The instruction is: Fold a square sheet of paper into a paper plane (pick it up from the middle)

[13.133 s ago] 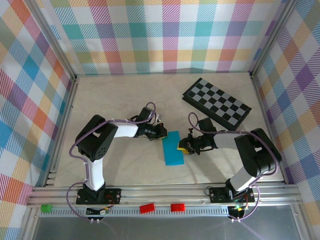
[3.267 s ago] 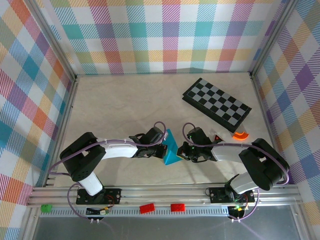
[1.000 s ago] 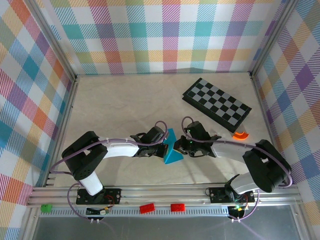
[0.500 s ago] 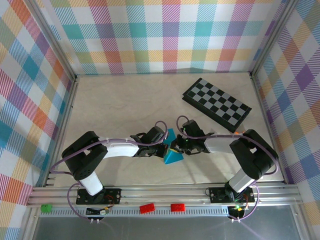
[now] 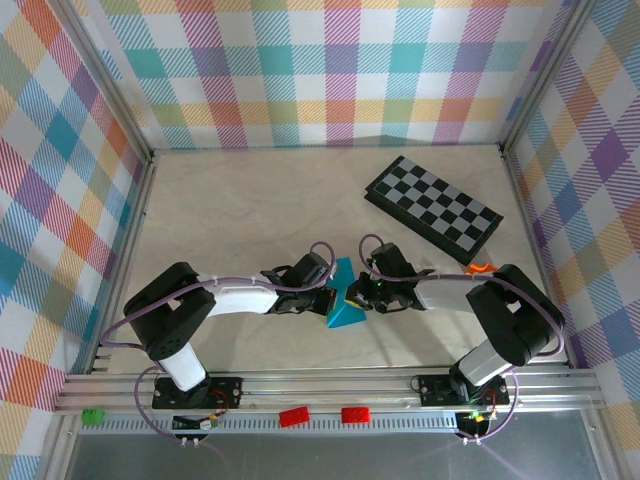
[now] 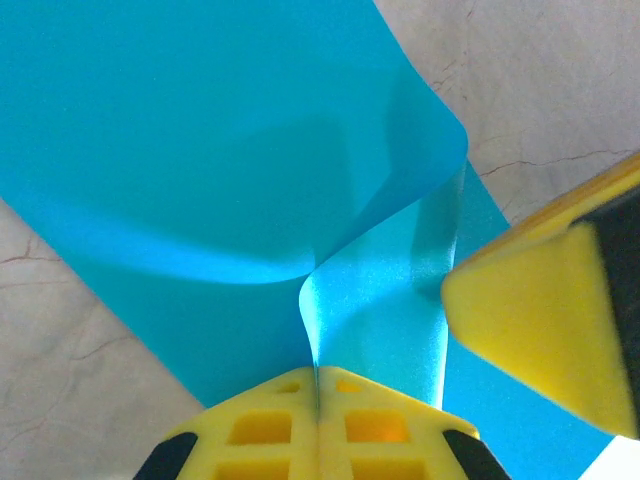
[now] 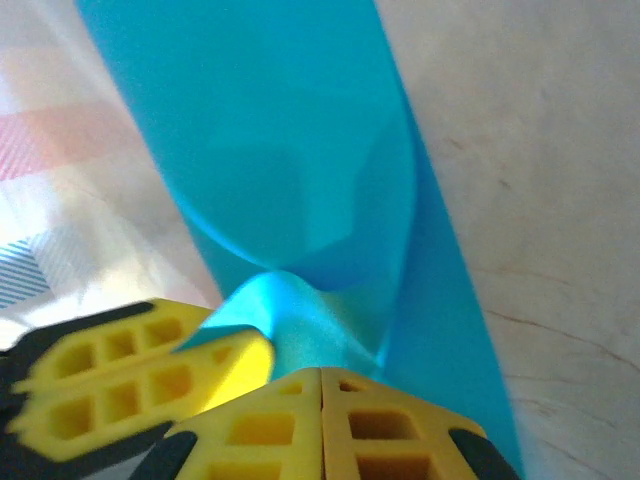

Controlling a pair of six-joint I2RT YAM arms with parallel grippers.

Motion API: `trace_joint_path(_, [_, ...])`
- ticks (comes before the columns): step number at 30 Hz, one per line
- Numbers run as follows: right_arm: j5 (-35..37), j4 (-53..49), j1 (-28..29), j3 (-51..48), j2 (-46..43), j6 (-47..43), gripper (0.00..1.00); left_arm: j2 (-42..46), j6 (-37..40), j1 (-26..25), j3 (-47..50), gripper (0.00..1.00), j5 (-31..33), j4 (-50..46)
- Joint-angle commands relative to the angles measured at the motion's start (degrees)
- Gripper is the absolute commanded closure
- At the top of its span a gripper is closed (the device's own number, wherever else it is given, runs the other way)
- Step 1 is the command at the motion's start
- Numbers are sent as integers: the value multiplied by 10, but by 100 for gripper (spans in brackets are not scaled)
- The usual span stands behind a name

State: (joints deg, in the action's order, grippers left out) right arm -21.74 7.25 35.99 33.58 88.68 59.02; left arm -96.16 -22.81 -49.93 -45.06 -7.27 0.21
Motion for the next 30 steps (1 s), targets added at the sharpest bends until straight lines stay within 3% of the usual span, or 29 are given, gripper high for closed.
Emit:
trace_joint_path(1, [-6, -17, -11, 32, 2, -20, 93, -17, 11, 4, 6, 100, -3, -36])
trace_joint_path(9, [40, -8, -27, -1, 63, -15, 95, -19, 11, 4, 12, 100, -5, -35])
trace_joint_path(18, [4, -14, -79, 16, 31, -27, 93, -17, 15, 4, 16, 100, 1, -44])
trace_joint_path(30, [-45, 3, -48, 28, 43, -37, 90, -14, 13, 4, 13, 100, 1, -48])
